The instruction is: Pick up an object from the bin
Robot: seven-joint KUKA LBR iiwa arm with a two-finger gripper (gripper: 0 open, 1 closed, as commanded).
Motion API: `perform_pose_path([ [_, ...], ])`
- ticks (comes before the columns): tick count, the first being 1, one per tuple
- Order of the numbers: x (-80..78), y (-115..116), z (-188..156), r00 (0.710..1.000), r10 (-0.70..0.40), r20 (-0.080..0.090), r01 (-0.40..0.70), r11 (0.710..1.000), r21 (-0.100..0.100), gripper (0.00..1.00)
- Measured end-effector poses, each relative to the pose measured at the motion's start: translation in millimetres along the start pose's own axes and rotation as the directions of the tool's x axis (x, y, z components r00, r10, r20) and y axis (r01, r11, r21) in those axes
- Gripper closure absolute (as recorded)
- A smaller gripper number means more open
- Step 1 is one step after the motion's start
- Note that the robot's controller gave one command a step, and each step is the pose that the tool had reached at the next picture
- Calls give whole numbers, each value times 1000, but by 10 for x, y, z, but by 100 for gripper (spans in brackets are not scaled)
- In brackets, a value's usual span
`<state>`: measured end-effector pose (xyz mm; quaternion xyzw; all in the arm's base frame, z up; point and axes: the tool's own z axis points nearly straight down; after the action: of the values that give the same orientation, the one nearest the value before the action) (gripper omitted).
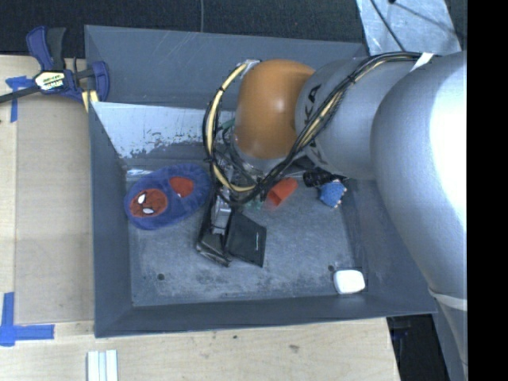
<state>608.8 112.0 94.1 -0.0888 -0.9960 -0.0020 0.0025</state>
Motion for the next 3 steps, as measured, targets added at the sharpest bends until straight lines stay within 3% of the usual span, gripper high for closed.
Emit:
perform_pose_path([
  [1,-54,-7,-52,1000,0,24,0,1000,-2,100],
  [2,295,1012,241,1000,-15,9,15,1000,-2,100],
  [3,520,774,-1043,1000,-21,15,21,1000,-1,100],
])
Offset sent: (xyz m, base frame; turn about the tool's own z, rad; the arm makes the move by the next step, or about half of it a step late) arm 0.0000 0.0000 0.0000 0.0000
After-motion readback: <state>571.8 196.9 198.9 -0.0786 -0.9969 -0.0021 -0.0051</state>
